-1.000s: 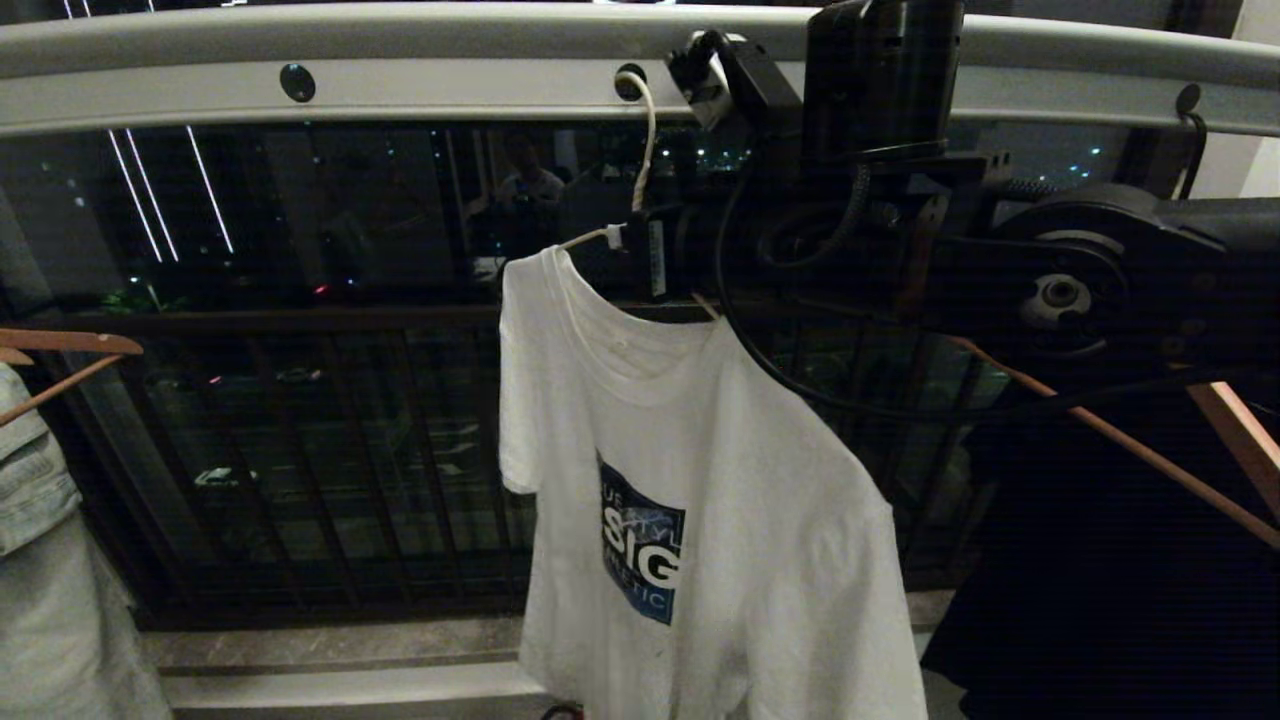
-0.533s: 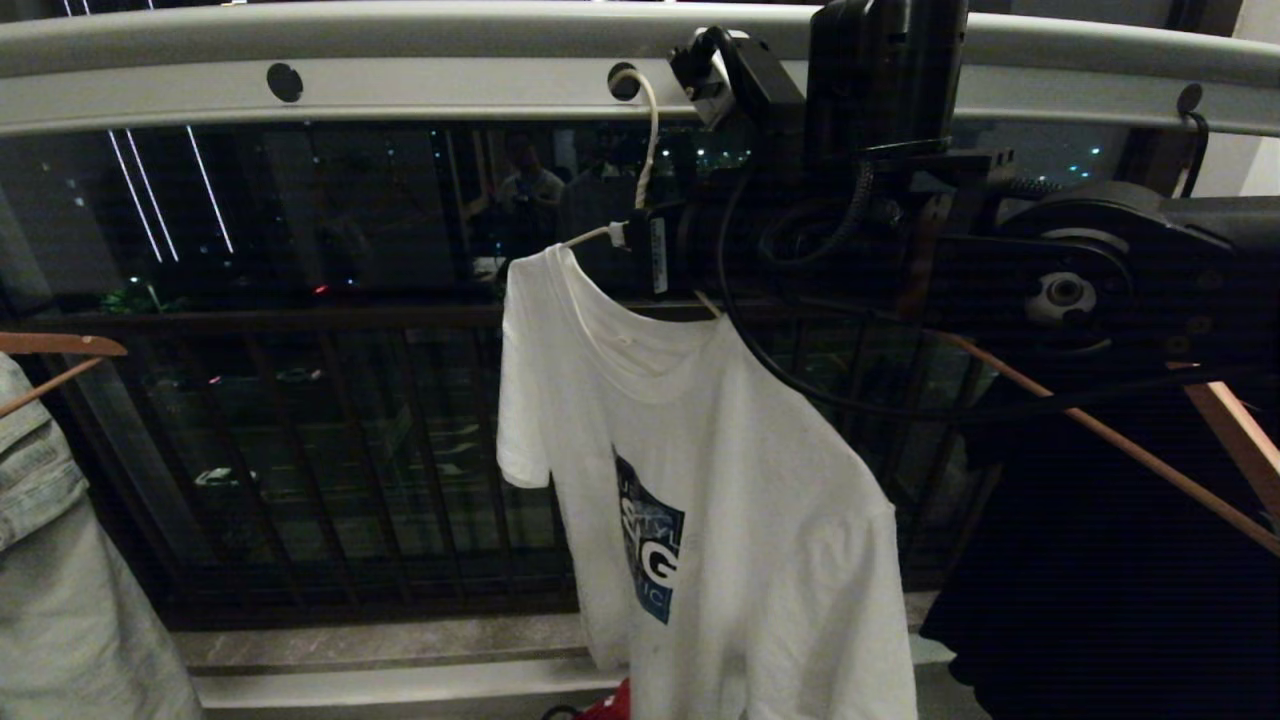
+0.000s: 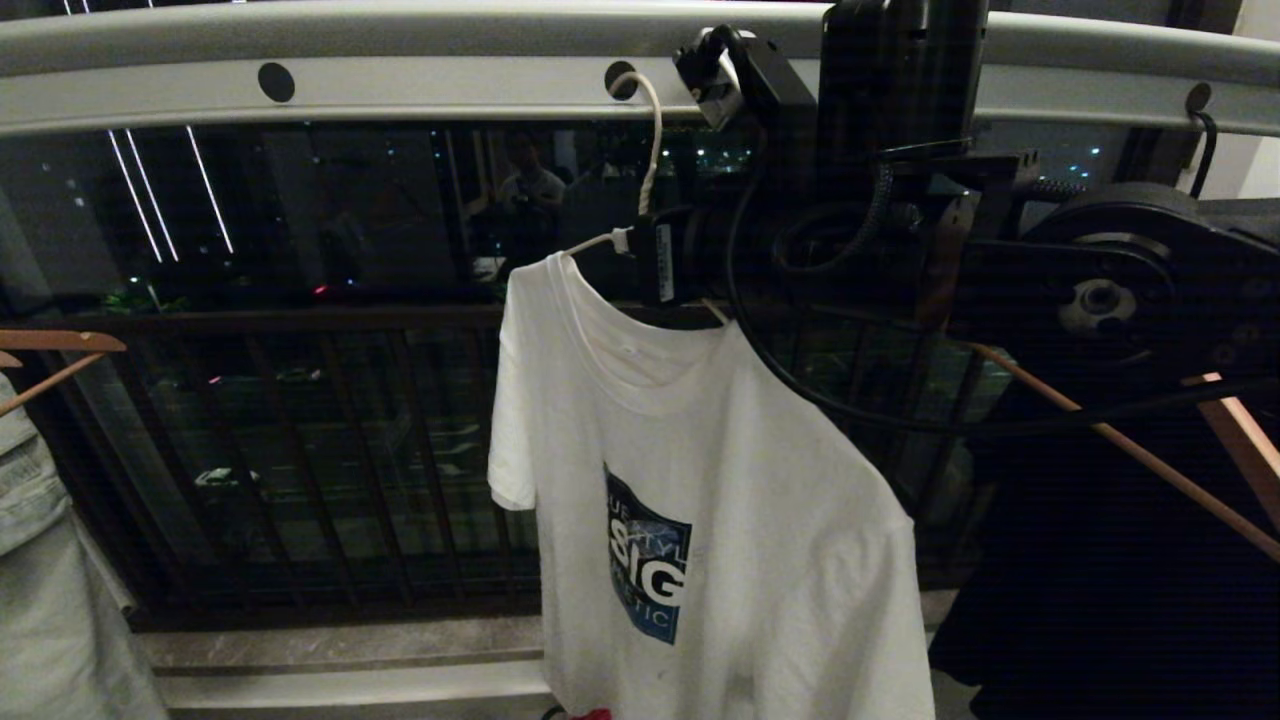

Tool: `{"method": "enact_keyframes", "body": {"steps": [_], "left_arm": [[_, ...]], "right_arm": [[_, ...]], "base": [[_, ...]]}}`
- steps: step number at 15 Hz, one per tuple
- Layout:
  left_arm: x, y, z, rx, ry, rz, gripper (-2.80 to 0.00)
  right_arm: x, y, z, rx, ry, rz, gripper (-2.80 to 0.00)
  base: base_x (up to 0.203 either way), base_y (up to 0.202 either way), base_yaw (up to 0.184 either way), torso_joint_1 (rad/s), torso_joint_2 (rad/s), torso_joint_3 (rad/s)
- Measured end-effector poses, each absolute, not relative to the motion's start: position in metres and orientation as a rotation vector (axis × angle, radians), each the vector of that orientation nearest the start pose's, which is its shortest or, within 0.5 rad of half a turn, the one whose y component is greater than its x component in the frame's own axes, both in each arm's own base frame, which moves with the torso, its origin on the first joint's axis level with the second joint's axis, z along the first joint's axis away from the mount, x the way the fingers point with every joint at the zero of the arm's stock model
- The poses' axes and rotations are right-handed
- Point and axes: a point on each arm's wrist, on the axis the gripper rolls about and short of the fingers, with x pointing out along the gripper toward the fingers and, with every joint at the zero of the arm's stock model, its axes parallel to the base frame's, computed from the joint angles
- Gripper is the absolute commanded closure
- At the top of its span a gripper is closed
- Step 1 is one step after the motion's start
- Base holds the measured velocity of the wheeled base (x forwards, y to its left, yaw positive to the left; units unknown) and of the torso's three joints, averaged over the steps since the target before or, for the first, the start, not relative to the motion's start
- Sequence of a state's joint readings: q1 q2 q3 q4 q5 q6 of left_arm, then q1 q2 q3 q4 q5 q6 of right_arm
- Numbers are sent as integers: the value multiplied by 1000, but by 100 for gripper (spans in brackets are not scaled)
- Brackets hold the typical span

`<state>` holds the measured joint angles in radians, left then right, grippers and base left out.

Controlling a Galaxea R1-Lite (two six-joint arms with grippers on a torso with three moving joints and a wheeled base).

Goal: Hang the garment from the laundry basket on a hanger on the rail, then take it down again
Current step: Take the clothes off the clothes rack

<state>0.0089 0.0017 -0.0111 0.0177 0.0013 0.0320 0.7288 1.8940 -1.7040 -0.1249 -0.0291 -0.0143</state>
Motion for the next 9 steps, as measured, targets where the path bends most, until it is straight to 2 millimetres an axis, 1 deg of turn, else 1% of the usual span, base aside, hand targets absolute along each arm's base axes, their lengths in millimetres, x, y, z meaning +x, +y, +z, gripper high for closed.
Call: {"method": "enact_keyframes", "body": {"steps": [5,9], "left_arm": [[-24,0,77,31,9,10,0],[-24,0,77,32,9,10,0]], "right_arm": [[271,254,328,-72,25,705,0],[259,251,330,-76,26,720,0]], "base": [[0,0,0,0,0,0],[0,0,0,0,0,0]]}}
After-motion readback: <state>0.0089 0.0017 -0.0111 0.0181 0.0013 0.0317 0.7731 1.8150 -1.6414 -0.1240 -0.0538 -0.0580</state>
